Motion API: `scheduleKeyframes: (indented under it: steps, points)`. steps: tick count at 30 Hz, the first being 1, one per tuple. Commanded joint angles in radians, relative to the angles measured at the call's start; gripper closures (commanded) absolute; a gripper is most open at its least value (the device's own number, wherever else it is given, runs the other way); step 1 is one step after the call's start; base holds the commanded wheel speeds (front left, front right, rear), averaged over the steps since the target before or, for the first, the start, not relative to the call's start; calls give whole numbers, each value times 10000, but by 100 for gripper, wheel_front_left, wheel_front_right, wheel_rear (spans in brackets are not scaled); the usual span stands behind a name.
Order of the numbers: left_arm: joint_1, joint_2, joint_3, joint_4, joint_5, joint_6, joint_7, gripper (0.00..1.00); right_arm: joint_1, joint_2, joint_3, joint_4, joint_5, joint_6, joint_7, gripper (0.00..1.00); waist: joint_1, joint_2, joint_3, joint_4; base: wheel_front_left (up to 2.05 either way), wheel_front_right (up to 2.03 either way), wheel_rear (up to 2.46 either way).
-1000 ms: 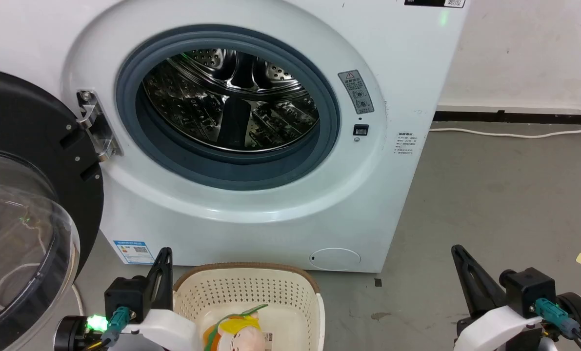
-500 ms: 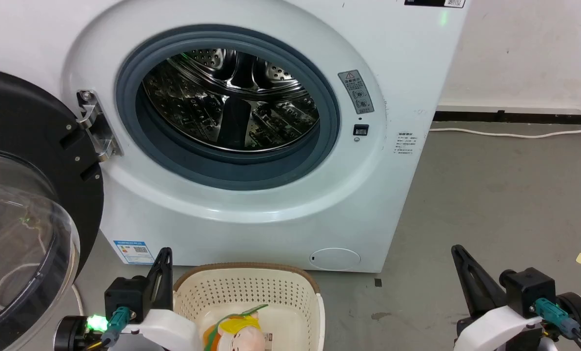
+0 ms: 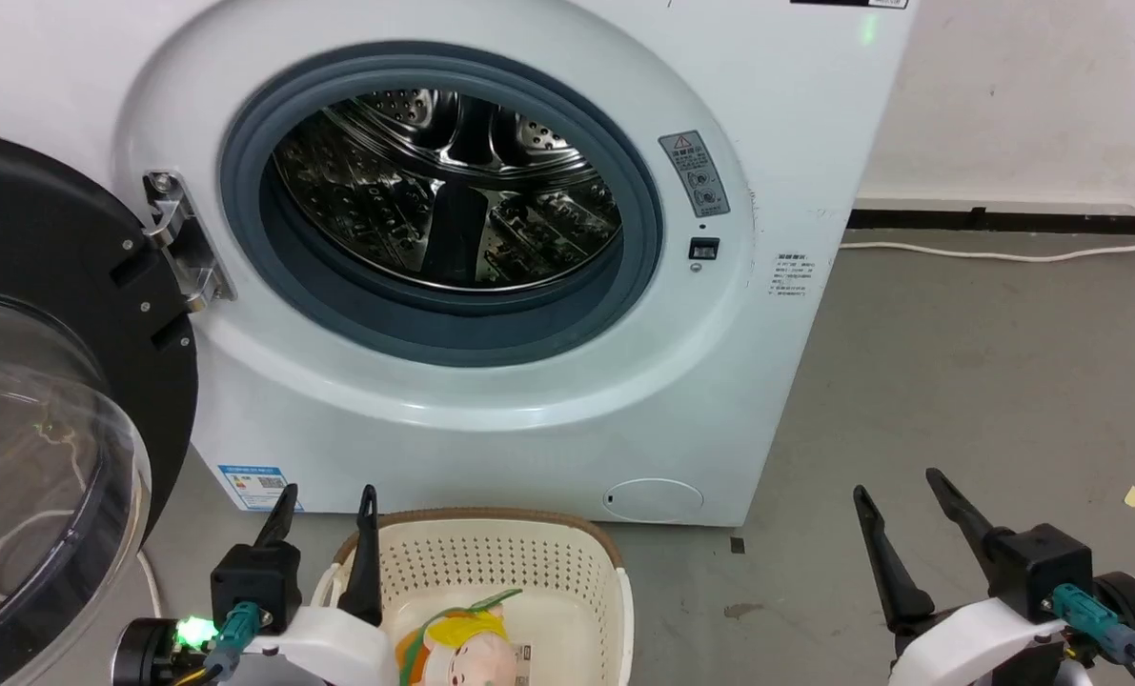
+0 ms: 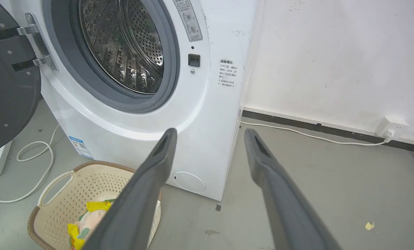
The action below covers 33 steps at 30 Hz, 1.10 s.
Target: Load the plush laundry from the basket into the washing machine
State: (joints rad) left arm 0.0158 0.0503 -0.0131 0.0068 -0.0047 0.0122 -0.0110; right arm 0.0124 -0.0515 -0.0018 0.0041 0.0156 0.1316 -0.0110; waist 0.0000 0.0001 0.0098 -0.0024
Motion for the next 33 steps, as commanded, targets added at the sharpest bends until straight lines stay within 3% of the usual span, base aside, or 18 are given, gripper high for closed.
scheduleKeyframes:
  steps: [1, 19, 33]
  points:
    - [-11, 0, -35, 60, -99, 60, -104, 0, -19, 1, -52, -48, 76, -1, -106, 0, 0, -1, 47, -15, 0, 0, 0]
    - [-848, 122, -368, 1625, -517, 76, -350, 0, -466, 3, -177, -307, 349, -2, -523, 0, 0, -1, 1339, -422, 0, 0, 0]
    - [-2063, 500, -618, 3522, -822, -76, 167, 0, -856, 5, -177, -409, 810, -3, -815, 0, 0, -1, 2629, -915, 0, 0, 0]
